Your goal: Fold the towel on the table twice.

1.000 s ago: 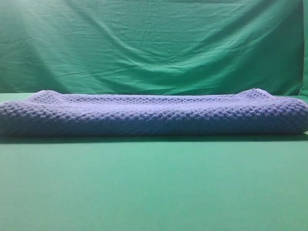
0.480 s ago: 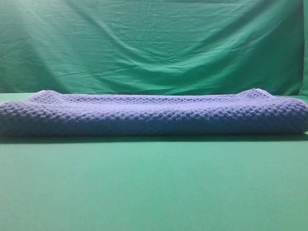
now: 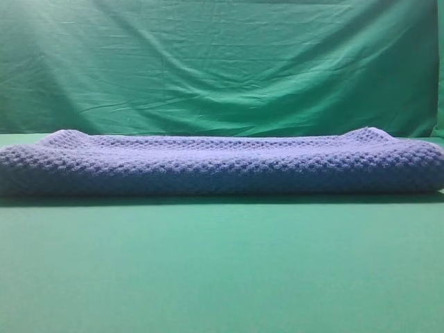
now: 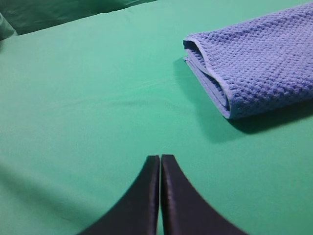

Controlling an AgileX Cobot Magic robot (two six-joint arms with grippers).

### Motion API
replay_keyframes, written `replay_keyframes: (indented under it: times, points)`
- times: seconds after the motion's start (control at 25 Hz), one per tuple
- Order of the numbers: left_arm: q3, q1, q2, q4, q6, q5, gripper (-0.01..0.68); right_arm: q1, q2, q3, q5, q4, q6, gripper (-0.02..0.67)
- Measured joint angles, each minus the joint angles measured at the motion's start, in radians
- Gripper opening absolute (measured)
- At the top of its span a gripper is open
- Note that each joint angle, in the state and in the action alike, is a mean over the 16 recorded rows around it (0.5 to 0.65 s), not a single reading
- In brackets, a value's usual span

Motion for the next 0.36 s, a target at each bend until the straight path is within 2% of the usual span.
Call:
replay_keyframes:
  times: [0.36]
  points:
    - [0.001,0.000,0.000,-0.001,0.000,-0.007,0.000,0.000,0.000,0.000,0.000,0.000,0.000,0.000]
